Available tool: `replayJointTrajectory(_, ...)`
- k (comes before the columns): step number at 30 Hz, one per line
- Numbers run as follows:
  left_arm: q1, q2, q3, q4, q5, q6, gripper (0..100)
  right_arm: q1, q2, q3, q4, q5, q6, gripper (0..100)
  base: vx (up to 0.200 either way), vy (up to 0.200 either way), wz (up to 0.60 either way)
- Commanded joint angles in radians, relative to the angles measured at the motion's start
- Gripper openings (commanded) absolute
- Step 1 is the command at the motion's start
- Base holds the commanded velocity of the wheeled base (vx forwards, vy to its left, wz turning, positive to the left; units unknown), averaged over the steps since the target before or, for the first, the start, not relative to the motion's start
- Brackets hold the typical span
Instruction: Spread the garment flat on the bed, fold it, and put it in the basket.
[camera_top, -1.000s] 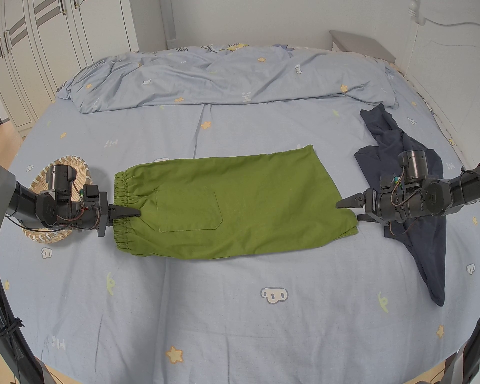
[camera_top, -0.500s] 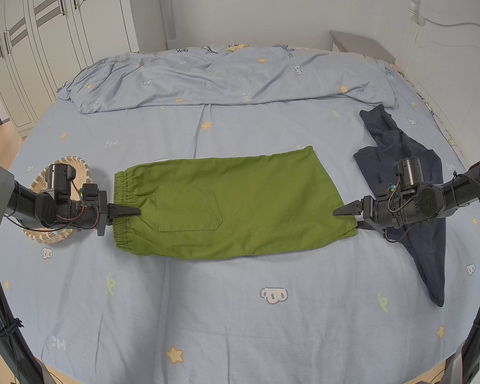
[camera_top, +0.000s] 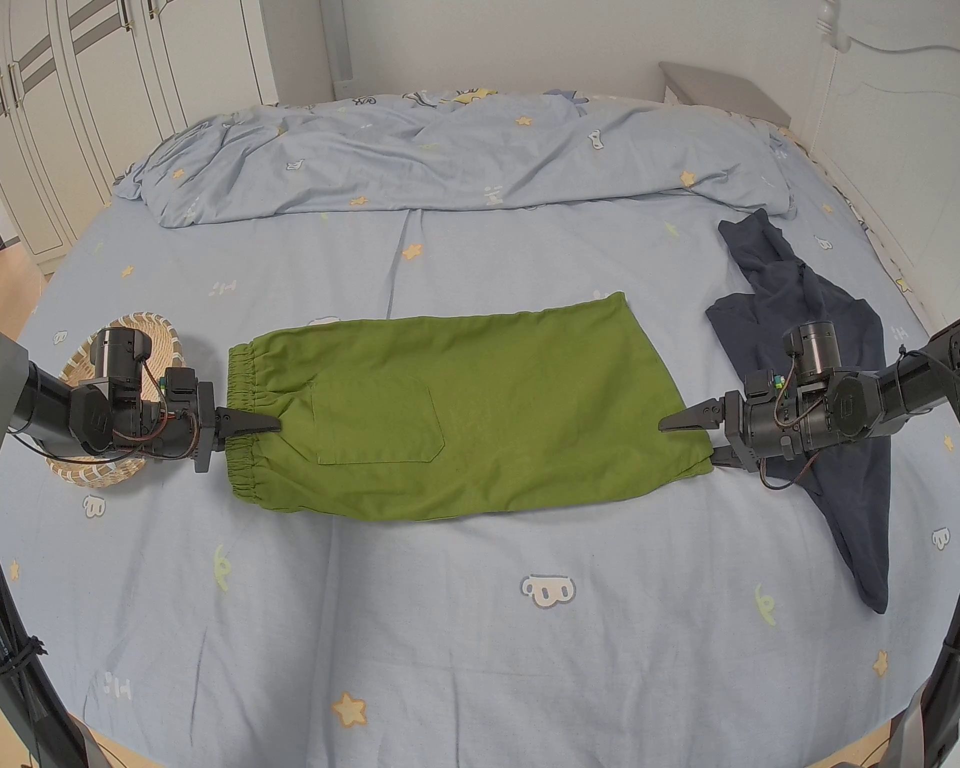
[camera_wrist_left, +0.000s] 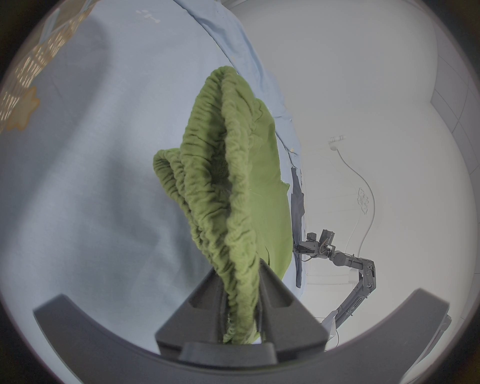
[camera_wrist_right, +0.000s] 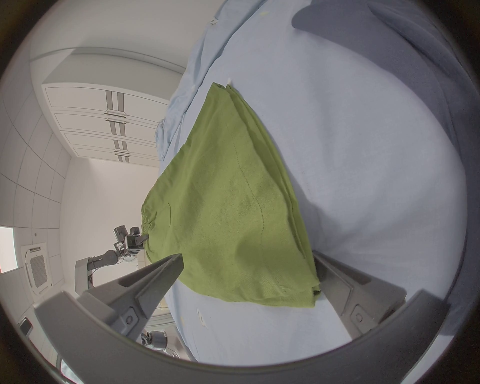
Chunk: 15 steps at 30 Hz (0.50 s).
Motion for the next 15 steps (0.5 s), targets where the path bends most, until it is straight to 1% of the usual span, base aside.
replayJointTrajectory(1, 0.001, -0.002, 0.0, -0.001, 0.0, 0.0, 0, -0.031, 0.033, -0.017, -0.006, -0.006, -0.003, 0, 0.0, 0.0, 0.0)
replayJointTrajectory(15, 0.004, -0.003, -0.002, 0.001, 0.0, -0.003, 0, -0.074, 0.044, -0.029, -0.006, -0.006, -0.009, 0, 0.0, 0.0, 0.0)
